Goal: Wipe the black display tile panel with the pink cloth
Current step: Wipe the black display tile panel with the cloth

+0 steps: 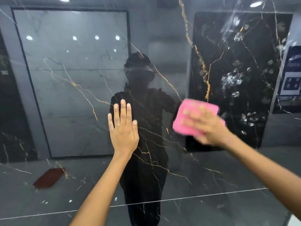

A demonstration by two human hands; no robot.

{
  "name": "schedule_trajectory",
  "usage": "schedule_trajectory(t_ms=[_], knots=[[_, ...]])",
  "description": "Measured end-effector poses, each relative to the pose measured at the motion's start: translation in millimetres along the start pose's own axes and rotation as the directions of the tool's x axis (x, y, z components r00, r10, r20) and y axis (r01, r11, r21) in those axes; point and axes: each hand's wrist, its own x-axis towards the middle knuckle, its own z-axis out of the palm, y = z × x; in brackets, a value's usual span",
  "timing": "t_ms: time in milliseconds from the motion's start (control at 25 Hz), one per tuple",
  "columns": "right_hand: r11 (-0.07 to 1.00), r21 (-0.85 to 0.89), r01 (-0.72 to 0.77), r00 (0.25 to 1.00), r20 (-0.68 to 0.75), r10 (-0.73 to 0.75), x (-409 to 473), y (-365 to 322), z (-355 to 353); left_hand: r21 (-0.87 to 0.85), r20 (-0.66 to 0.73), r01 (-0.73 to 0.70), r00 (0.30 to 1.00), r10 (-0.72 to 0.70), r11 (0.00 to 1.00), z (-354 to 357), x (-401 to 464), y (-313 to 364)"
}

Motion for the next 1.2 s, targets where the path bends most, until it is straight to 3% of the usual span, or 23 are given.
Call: schedule_trajectory(t_ms=[80, 160, 240, 280, 320, 400, 440, 480, 520, 600, 640, 680, 720, 800, 880, 960, 1040, 1080, 1160, 1200], knots=[[0.951, 0.084, -0.296, 0.931, -0.197, 0.307, 67, 44, -25, -0.006, -0.008, 0.005, 1.000, -0.005, 1.000, 0, 1, 1], [0.926, 0.118, -0.358, 0.893, -0.249, 0.376, 112, 30, -22, -0.027, -0.022, -0.019, 1.000, 0.019, 0.999, -1, 2, -1], [0.979, 0.059, -0.194, 0.967, -0.154, 0.201, 98, -28, 8, -0.090, -0.019, -0.042, 0.999, 0.041, 0.995, -4, -4, -4], [0.999, 0.012, -0.051, 0.998, -0.034, 0.051, 72, -65, 25, -0.123, -0.007, -0.031, 1.000, 0.031, 0.992, -4, -13, -6], [0.994, -0.025, 0.104, 0.989, 0.106, -0.101, 38, -101, 41, -0.135, 0.012, -0.014, 1.000, 0.015, 0.991, -4, -28, -8], [0.950, -0.002, 0.314, 0.886, 0.360, -0.292, -23, -140, 46, -0.102, 0.055, -0.002, 0.998, 0.008, 0.995, 3, -65, -11], [0.934, 0.017, 0.357, 0.862, 0.379, -0.336, -38, -134, 42, -0.076, 0.064, -0.013, 0.998, 0.018, 0.997, 7, -80, -11], [0.936, -0.009, 0.351, 0.887, 0.324, -0.330, -42, -117, 39, -0.049, 0.063, -0.021, 0.998, 0.024, 0.999, 12, -89, -12], [0.963, -0.040, 0.266, 0.934, 0.256, -0.248, -36, -97, 31, -0.024, 0.057, -0.019, 0.998, 0.020, 1.000, 16, -92, -13], [0.994, -0.038, -0.098, 0.995, 0.023, 0.099, -4, -53, 18, 0.004, 0.051, -0.007, 0.999, 0.006, 1.000, 20, -90, -13], [0.962, 0.020, -0.273, 0.960, -0.054, 0.274, 12, -45, 16, 0.010, 0.045, -0.009, 0.999, 0.008, 1.000, 21, -89, -14], [0.933, 0.058, -0.354, 0.929, -0.089, 0.359, 23, -50, 20, 0.013, 0.040, -0.010, 0.999, 0.010, 1.000, 22, -89, -14], [0.944, 0.047, -0.327, 0.939, -0.100, 0.330, 25, -68, 31, 0.011, 0.037, -0.008, 0.999, 0.008, 1.000, 23, -90, -15], [1.000, -0.025, -0.002, 0.997, 0.073, 0.004, -5, -125, 56, -0.027, 0.036, 0.014, 0.999, -0.013, 1.000, 21, -91, -14], [0.951, -0.019, 0.307, 0.914, 0.285, -0.289, -59, -158, 62, -0.129, 0.033, 0.103, 0.994, -0.100, 0.986, 14, -88, -2], [0.934, -0.007, 0.357, 0.880, 0.339, -0.334, -92, -139, 54, -0.263, 0.017, 0.170, 0.985, -0.172, 0.950, 6, -80, 23], [0.976, -0.044, 0.212, 0.952, 0.237, -0.196, -85, -91, 41, -0.346, -0.022, 0.127, 0.989, -0.143, 0.930, 1, -62, 59], [0.997, -0.055, 0.058, 0.990, 0.130, -0.051, -68, -65, 32, -0.376, -0.039, 0.092, 0.993, -0.115, 0.922, 0, -47, 79], [0.965, 0.031, -0.262, 0.964, -0.041, 0.263, -40, -29, 20, -0.404, -0.089, 0.036, 0.993, -0.079, 0.914, 2, -7, 120], [0.950, 0.057, -0.307, 0.946, -0.087, 0.312, -35, -26, 20, -0.398, -0.112, 0.023, 0.991, -0.074, 0.917, 4, 13, 136]])
